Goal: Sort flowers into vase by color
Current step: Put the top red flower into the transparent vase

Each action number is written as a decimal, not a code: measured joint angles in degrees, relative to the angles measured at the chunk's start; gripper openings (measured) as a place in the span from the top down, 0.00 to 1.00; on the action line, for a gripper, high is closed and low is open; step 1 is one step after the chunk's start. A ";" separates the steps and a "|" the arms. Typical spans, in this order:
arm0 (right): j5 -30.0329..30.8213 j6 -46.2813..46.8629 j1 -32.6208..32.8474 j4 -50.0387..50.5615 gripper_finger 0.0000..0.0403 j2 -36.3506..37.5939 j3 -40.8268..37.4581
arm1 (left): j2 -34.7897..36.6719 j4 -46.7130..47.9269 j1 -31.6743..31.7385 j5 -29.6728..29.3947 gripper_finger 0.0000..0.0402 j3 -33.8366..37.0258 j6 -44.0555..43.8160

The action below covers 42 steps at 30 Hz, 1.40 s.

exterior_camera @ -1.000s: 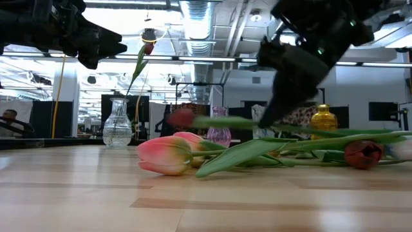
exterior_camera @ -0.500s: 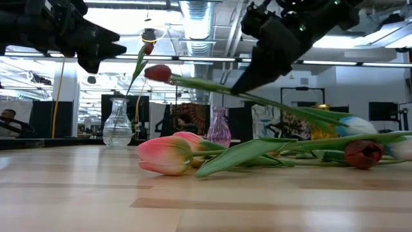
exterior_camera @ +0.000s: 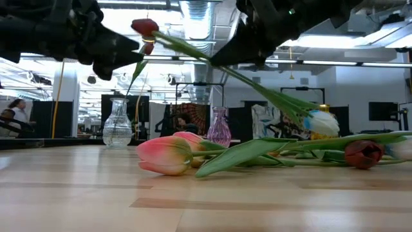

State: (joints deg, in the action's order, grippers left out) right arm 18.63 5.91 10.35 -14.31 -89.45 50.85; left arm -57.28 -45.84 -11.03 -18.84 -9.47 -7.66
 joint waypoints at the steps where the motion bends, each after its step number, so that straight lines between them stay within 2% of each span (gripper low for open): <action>1: 0.00 0.04 0.00 -0.55 0.92 0.00 0.00 | -1.59 -1.11 0.00 -0.03 0.57 -0.74 0.46; 11: -0.02 0.03 0.00 -2.58 0.92 0.00 0.00 | -14.91 -5.54 -0.02 0.61 0.57 -11.13 8.02; 16: -0.02 0.04 0.00 -2.65 0.91 0.00 0.00 | -16.98 -4.39 -0.02 1.06 0.57 -14.02 8.62; 21: -0.04 0.00 0.00 -2.95 0.92 0.00 0.00 | -16.96 -3.27 -0.02 1.08 0.58 -13.95 7.58; 25: 0.38 0.04 0.00 -3.00 0.91 0.00 0.00 | -16.96 -3.20 0.00 0.51 0.65 -13.95 7.51; 35: 0.83 0.03 0.00 -2.99 0.91 0.00 0.00 | -16.96 -3.18 0.00 0.36 0.98 -13.91 7.43; 42: 0.96 -1.64 0.00 -3.51 0.91 0.00 0.00 | -16.94 -0.41 0.00 0.04 0.99 -13.88 7.03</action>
State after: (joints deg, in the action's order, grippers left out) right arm 19.59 4.27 10.35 -17.83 -89.45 50.85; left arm -74.22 -46.26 -11.03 -18.80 -23.35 -0.63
